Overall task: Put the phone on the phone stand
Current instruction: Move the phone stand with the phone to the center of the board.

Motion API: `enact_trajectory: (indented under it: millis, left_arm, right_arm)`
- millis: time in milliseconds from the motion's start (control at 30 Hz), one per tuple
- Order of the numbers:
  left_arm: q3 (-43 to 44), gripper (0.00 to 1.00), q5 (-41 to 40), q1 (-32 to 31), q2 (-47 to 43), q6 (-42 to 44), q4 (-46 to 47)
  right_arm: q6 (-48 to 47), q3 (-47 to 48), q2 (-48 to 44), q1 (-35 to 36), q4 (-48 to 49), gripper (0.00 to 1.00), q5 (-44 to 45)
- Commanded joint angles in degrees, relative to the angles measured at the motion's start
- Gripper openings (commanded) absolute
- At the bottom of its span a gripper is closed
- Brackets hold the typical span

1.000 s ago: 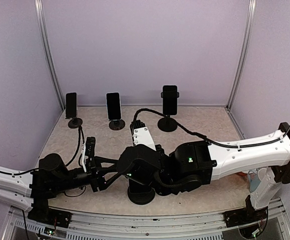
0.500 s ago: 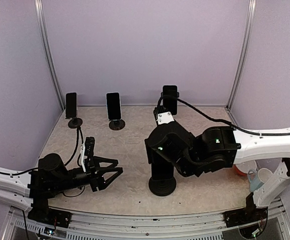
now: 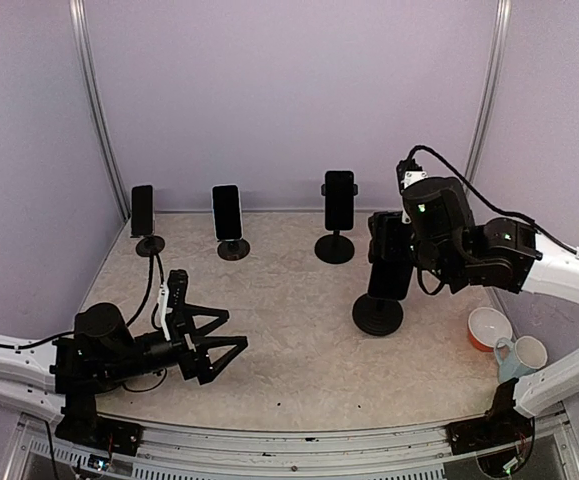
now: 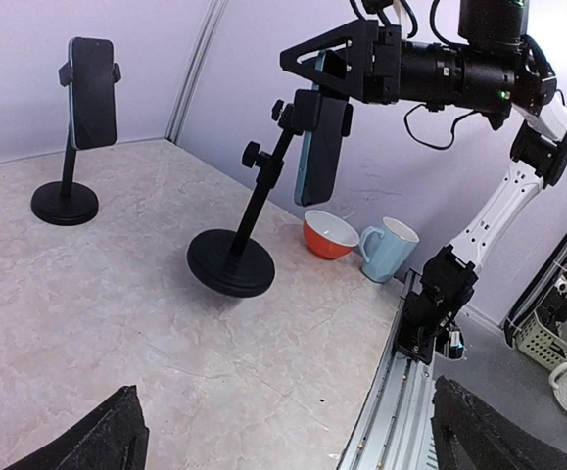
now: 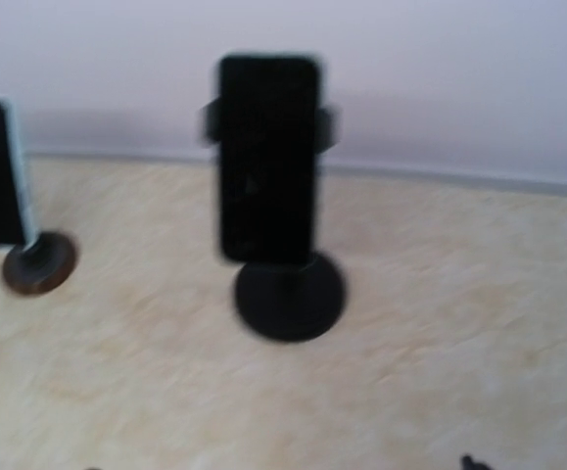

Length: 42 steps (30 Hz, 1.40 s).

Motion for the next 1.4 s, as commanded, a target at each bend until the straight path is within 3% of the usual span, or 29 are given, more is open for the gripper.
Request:
enact_trajectory:
  millis: [0, 833, 1367]
  left_arm:
    - [2.3, 0.99, -0.7, 0.1, -0.1, 0.9, -1.2]
    - [2.7, 0.99, -1.2, 0.6, -2.7, 0.9, -5.2]
    - [1.7, 0.99, -0.8, 1.0, -3.4, 0.3, -4.7]
  right_arm:
    - [-6.3, 0.1, -3.9, -5.8, 9.1, 0.46, -2.7]
    - [-15.8, 7.8, 7.2, -41.4, 14.0, 0.45, -32.7]
    - [-20.0, 19.0, 17.2, -47.9, 19.1, 0.44, -34.6]
